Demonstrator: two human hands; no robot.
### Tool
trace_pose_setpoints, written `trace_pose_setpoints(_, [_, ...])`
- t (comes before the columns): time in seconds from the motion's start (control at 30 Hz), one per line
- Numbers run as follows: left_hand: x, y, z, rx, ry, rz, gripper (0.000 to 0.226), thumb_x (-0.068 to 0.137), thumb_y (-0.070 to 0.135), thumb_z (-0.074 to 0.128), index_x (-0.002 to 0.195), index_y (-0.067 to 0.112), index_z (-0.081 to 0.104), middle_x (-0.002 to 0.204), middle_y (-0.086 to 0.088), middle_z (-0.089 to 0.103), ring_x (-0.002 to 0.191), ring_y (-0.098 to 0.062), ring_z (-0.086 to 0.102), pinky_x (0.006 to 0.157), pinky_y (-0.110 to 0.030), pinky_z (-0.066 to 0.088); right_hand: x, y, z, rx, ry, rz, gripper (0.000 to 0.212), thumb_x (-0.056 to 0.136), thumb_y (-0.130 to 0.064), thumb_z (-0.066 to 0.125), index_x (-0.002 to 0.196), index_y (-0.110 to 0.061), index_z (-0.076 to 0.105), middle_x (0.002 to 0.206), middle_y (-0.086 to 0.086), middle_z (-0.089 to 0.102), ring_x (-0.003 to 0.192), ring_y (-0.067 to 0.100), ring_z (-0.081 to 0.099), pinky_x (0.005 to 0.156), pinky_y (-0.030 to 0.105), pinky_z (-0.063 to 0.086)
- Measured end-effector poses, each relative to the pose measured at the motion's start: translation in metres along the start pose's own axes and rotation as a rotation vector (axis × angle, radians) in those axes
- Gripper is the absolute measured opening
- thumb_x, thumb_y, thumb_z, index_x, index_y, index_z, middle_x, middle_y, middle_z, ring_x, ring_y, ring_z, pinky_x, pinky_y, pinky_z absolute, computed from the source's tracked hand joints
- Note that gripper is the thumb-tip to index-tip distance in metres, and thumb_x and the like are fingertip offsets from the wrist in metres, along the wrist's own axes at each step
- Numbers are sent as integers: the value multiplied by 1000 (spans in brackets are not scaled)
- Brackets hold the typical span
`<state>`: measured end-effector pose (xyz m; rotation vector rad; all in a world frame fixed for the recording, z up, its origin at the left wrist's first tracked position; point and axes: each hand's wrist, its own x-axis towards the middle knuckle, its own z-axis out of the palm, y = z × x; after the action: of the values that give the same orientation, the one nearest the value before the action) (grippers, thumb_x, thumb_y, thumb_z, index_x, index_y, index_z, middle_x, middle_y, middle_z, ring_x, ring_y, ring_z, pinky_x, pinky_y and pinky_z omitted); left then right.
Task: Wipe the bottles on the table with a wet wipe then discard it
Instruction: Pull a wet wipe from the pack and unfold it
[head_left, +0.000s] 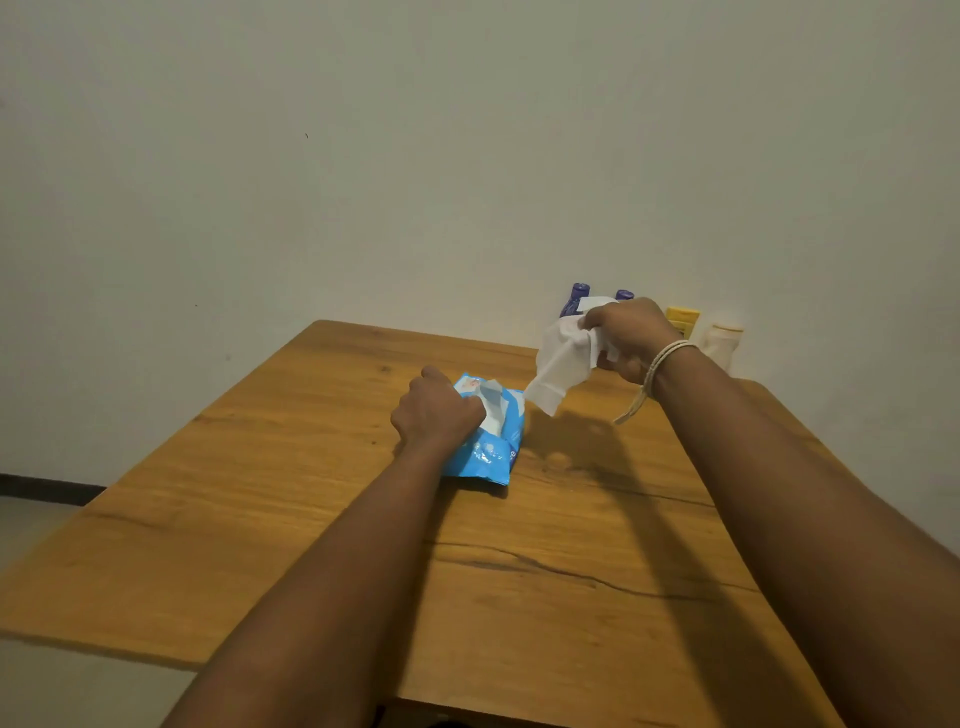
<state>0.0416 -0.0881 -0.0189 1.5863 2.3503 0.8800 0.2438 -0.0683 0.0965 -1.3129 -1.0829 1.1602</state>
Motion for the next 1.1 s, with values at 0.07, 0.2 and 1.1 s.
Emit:
trace_pose_setpoints(0.07, [1, 1, 0, 19, 2, -1, 57, 84, 45, 69, 126, 12, 49, 123, -8, 62, 112, -29, 63, 76, -35, 42, 0, 0, -3, 42, -21, 1, 35, 87, 6, 61, 120, -3, 53, 107, 14, 61, 83, 25, 64, 58, 36, 56])
trace_pose_setpoints(0.2, [4, -1, 6, 101, -17, 15, 57, 84, 37, 75, 126, 11, 48, 122, -8, 62, 110, -27, 65, 78, -35, 48, -6, -3, -10, 86, -139, -50, 27, 88, 3, 60, 114, -4, 56, 95, 12, 62, 74, 23, 64, 54, 30, 55])
trace_pose_setpoints(1.1, [-76, 79, -82, -943, -766, 325, 22, 88, 24, 78, 107, 12, 77, 97, -4, 80, 86, -19, 75, 74, -31, 61, -94, -39, -96, -584, -394, -98, 21, 82, -21, 80, 96, -7, 74, 90, 10, 72, 79, 22, 67, 68, 36, 58])
